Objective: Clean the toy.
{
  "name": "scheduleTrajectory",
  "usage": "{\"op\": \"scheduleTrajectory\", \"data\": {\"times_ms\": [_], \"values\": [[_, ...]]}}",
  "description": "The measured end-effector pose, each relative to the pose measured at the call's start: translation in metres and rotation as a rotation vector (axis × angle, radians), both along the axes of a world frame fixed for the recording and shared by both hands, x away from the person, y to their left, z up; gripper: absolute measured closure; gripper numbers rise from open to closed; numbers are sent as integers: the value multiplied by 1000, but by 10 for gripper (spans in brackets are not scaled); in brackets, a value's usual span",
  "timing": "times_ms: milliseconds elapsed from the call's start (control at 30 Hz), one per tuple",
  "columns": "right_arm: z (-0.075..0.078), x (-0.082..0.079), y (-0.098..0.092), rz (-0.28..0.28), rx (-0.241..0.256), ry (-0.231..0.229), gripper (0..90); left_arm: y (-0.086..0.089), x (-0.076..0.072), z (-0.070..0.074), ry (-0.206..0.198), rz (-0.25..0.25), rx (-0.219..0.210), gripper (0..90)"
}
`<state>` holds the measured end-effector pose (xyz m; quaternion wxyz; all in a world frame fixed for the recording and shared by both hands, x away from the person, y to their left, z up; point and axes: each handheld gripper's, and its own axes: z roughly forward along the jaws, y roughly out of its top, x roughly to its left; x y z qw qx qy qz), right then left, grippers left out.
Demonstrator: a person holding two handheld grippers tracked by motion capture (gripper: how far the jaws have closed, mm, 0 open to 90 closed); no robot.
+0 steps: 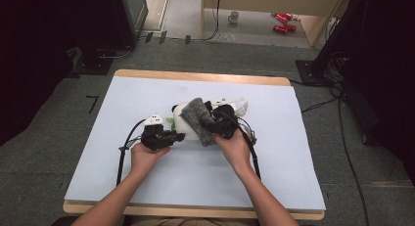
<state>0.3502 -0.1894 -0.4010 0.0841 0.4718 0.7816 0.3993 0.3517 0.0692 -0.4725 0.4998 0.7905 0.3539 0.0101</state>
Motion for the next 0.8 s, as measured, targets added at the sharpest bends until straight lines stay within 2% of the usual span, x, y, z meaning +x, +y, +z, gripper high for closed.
{"op": "scheduleTrajectory", "data": {"times_ms": [67,200,333,533,800], "values": [[0,2,-8,-12,22,21,783,1,2,0,-2,-18,2,753],[5,2,-17,-26,6,15,788,4,7,1,6,-36,24,752],[7,3,-33,-44,20,14,789,4,9,2,4,-51,33,751],[11,2,-61,-124,46,1,789,6,13,2,18,-56,43,746],[1,0,-89,-204,62,11,791,4,15,0,21,-60,47,742]]}}
